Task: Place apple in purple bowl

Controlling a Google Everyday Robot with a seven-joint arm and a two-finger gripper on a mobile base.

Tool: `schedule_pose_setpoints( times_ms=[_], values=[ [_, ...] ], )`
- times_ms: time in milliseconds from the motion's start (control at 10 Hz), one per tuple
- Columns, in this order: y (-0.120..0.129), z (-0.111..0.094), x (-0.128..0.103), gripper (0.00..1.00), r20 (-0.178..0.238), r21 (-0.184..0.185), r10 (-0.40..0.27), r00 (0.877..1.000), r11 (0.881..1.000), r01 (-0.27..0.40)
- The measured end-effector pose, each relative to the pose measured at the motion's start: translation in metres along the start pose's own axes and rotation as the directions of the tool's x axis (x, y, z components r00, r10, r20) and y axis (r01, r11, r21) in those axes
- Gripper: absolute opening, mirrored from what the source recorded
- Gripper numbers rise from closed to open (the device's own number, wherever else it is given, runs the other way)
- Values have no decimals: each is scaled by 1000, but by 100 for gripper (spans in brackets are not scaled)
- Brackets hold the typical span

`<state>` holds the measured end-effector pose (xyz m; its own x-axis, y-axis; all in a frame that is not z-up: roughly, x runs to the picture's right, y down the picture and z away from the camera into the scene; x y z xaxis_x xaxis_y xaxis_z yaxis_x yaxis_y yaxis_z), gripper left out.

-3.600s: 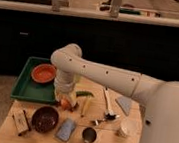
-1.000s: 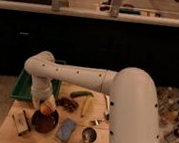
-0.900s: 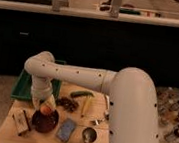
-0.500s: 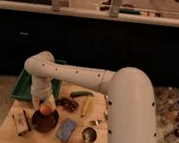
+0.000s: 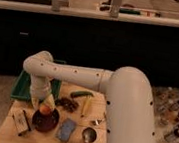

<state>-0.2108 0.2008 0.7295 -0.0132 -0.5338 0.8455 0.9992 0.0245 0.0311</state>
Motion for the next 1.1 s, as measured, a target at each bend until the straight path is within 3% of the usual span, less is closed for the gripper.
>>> schedule_pose_setpoints(
  times_ms=[300, 1100],
  values=[
    [0, 0, -1, 78, 0, 0, 1, 1000, 1000, -1],
    [-1, -1, -1, 80, 4, -1, 2, 1000, 1000, -2]
  ],
)
